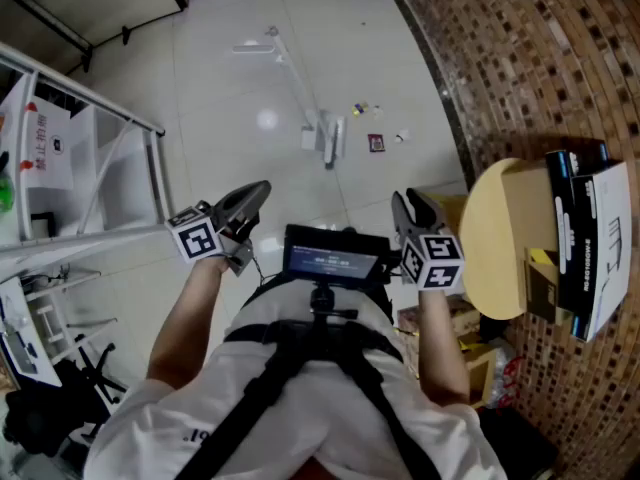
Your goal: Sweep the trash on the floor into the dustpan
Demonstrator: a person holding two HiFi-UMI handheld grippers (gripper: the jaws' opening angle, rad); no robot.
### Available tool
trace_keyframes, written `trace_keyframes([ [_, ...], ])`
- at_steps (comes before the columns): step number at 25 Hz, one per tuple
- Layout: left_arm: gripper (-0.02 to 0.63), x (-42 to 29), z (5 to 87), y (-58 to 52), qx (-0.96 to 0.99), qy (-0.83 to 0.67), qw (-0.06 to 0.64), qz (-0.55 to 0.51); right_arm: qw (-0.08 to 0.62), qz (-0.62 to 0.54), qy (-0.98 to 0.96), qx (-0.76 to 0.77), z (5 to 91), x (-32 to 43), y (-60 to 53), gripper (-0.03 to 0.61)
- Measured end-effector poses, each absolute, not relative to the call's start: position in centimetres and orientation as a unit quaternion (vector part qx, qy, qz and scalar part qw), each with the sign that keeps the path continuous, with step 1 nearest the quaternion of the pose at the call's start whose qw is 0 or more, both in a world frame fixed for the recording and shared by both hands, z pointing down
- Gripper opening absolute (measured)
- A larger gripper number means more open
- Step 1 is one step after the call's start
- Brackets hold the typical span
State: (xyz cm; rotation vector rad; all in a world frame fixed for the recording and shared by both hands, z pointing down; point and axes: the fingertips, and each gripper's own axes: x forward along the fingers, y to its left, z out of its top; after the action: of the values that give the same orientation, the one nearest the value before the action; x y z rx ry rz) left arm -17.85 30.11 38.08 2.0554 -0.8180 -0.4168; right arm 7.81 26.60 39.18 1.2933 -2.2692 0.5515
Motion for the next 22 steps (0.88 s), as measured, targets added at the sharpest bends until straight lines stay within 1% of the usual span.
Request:
trace_keyframes([
  [2,0.000,-18.6,38.3,29.4,0.818,-0.336,0.432,-0.176,0.232,0.196,-0.829,0.469,38.7,7.1,26.2,0.118],
  [3,0.034,-18.9,38.4,29.1,0.814,-0.342,0.434,-0.180,0.232,0.193,-0.831,0.468,38.5,6.8,26.0,0.118],
  [6,0.041,-20.3,39.1,28.4,0.795,-0.371,0.445,-0.179,0.232,0.184,-0.837,0.460,38.2,5.7,25.3,0.118],
  [8,0.064,-21.0,39.7,27.8,0.782,-0.390,0.452,-0.178,0.235,0.180,-0.842,0.452,38.3,5.1,24.4,0.118],
  [15,0.066,-21.5,40.7,23.9,0.759,-0.440,0.447,-0.176,0.239,0.180,-0.860,0.414,39.5,3.8,19.3,0.118],
  [22,0.066,-20.5,40.5,19.1,0.750,-0.462,0.438,-0.182,0.244,0.177,-0.874,0.380,39.7,3.6,13.3,0.118],
])
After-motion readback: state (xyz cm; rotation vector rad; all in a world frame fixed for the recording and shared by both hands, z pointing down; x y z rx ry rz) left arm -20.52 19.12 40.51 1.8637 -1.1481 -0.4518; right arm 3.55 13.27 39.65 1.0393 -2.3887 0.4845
